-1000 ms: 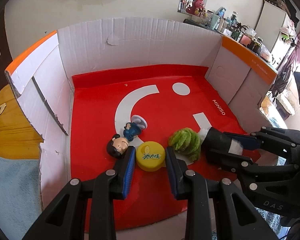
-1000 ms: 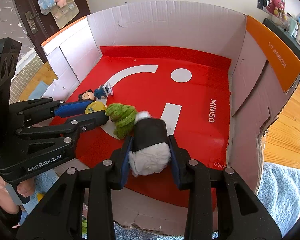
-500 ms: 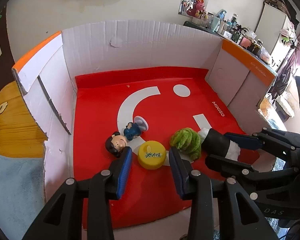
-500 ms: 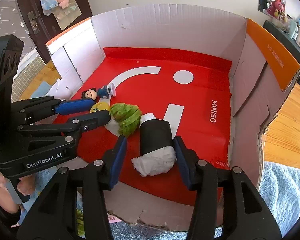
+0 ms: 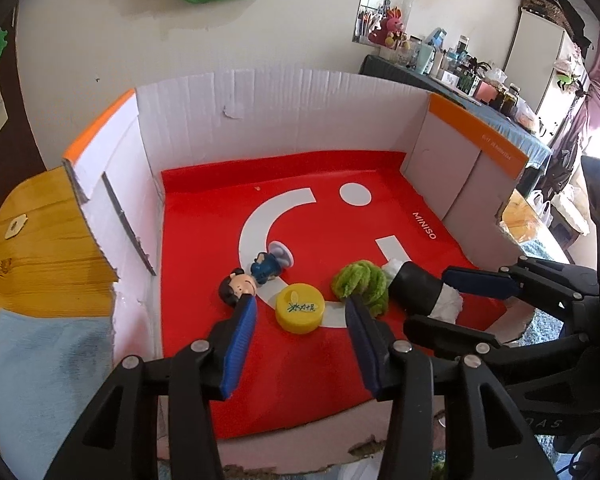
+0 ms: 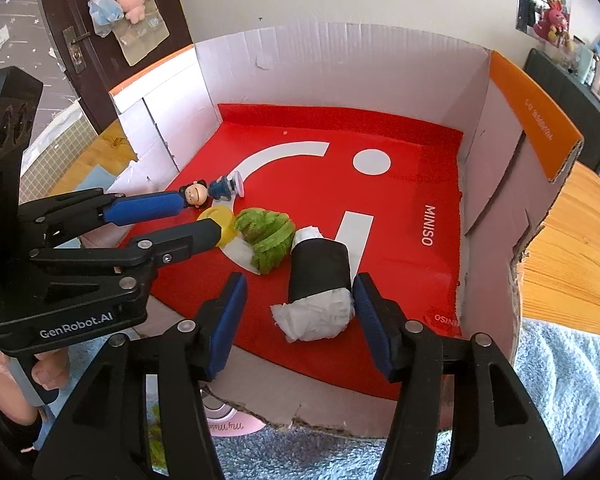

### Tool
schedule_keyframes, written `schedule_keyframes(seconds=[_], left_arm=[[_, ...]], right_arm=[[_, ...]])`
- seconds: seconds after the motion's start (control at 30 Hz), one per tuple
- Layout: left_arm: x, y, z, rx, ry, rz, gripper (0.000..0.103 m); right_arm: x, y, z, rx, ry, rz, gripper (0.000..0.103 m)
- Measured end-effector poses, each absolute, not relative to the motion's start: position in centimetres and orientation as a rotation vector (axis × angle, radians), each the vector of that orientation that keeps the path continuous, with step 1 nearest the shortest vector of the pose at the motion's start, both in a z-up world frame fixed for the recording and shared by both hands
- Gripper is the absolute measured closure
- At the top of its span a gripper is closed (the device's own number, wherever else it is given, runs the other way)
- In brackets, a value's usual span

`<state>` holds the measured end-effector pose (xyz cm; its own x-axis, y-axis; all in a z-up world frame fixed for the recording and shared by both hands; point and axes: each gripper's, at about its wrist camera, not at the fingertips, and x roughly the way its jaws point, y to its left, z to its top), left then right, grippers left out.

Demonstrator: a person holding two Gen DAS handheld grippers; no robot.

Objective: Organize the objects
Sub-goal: 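Open both grippers and withdraw them out of the box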

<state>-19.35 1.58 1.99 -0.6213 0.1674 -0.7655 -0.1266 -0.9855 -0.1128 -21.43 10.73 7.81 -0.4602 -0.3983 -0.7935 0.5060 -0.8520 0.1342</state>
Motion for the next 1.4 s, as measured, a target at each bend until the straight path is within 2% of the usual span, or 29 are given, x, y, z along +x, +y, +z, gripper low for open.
schedule_keyframes(seconds=[0.07,0.17,0.33,0.4,0.5,0.67,0.77,0.93,1.0,1.13,1.2,1.27,1.4], left_arm=[[-19.1,1.4,2.2,-1.271,-0.074,2.695,0.053],[-18.6,1.2,2.5,-1.255,-0.077,2.711,0.046],[-17.7,0.7,3.1,-1.229,-0.081,2.736,0.044],[-17.4,0.5,3.3,-1.218,-0.083,2.746,0.036],[-16.9,0.3,3.6,-1.198,-0.085,2.764,0.031],[-16.1,0.1,3.9,-1.178,-0.082,2.781,0.029],[-15.7,0.0,4.1,-1.167,-0.088,2.792,0.022],[-15.1,0.0,4.3,-1.153,-0.092,2.798,0.019],[-14.8,-0.1,4.4,-1.142,-0.093,2.806,0.012],[-14.3,-0.2,4.6,-1.128,-0.087,2.821,0.01],[-14.1,-0.3,4.6,-1.125,-0.093,2.821,0.003],[-13.8,-0.3,4.7,-1.117,-0.095,2.823,0.003],[-13.2,-0.2,4.8,-1.106,-0.071,2.835,0.003]], right_arm=[[-21.2,10.7,7.9,1.198,0.168,-2.309,0.04],[-20.7,10.7,8.1,1.183,0.175,-2.318,0.039],[-20.2,10.7,8.6,1.16,0.174,-2.333,0.034],[-19.8,10.8,8.9,1.148,0.172,-2.341,0.033],[-19.3,11.0,9.2,1.128,0.171,-2.358,0.027],[-18.4,11.6,9.8,1.095,0.163,-2.384,0.025],[-17.8,11.7,10.2,1.074,0.17,-2.399,0.02],[-17.1,12.0,10.6,1.053,0.169,-2.414,0.019],[-16.7,12.1,10.7,1.042,0.171,-2.425,0.015],[-16.1,12.4,10.9,1.028,0.164,-2.437,0.012],[-15.7,12.5,10.9,1.025,0.158,-2.44,0.011],[-15.5,12.7,10.9,1.021,0.152,-2.444,0.007],[-14.8,13.2,10.8,1.012,0.129,-2.448,0.006]])
